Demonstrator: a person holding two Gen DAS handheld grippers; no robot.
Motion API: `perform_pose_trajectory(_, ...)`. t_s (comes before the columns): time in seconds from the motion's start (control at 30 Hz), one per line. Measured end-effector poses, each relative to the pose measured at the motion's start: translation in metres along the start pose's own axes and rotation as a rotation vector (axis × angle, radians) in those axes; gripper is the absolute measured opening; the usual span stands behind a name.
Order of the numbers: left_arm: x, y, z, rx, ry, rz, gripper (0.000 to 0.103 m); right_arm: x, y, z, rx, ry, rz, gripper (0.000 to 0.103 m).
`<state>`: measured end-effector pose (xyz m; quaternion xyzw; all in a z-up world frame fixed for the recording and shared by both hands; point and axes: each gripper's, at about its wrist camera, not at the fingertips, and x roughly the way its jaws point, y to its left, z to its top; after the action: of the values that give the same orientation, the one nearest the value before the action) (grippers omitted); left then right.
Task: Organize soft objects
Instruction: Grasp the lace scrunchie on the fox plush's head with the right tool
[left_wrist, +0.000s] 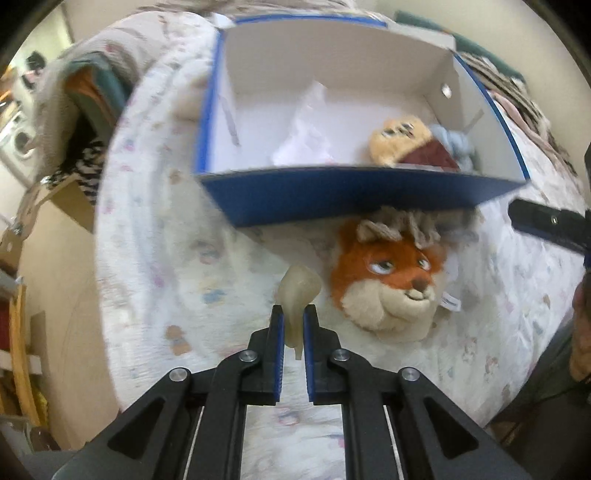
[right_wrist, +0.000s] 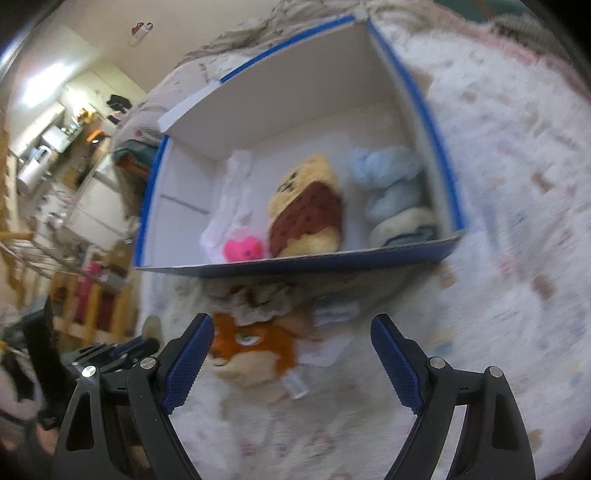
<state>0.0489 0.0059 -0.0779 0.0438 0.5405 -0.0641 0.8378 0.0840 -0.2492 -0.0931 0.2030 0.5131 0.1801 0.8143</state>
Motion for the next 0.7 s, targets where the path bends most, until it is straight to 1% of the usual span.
perform_pose_trajectory(0.1,-0.002,0.009,-0.001,-0.05,0.002,-0.01,0.009,0.015,0.009,0.003,-0.004,0.043,0.023,0.092)
perform_pose_trajectory(0.2,-0.004,0.013,0.0,-0.073,-0.012,-0.019,0.009,0.037,0.026,0.004,-0.036,0.077,-0.004,0.092)
perform_pose_trajectory(0.33,0.004,0.01,0.003,-0.087,-0.008,-0.026,0.009,0.06,0.058,0.005,-0.108,0.073,-0.027,0.09)
perform_pose_trajectory(0.43,0.009,0.012,0.004,-0.088,0.002,-0.021,0.009,0.078,0.076,0.006,-0.15,0.079,-0.081,0.089)
perform_pose_trajectory(0.57,0.01,0.013,0.004,-0.097,0.011,-0.029,0.009,0.097,0.082,0.008,-0.177,0.102,-0.137,0.088)
perform_pose_trajectory(0.6,0.01,0.014,0.004,-0.096,0.012,-0.032,0.009,0.101,0.082,0.009,-0.177,0.11,-0.144,0.085)
perform_pose_trajectory(0.63,0.01,0.013,0.004,-0.094,0.014,-0.032,0.009,0.105,0.082,0.009,-0.178,0.117,-0.147,0.077)
perform_pose_trajectory(0.67,0.011,0.012,0.004,-0.091,0.015,-0.029,0.009,0.109,0.082,0.009,-0.183,0.124,-0.152,0.062)
perform_pose_trajectory(0.7,0.012,0.011,0.004,-0.088,0.017,-0.027,0.009,0.111,0.083,0.009,-0.19,0.127,-0.159,0.051)
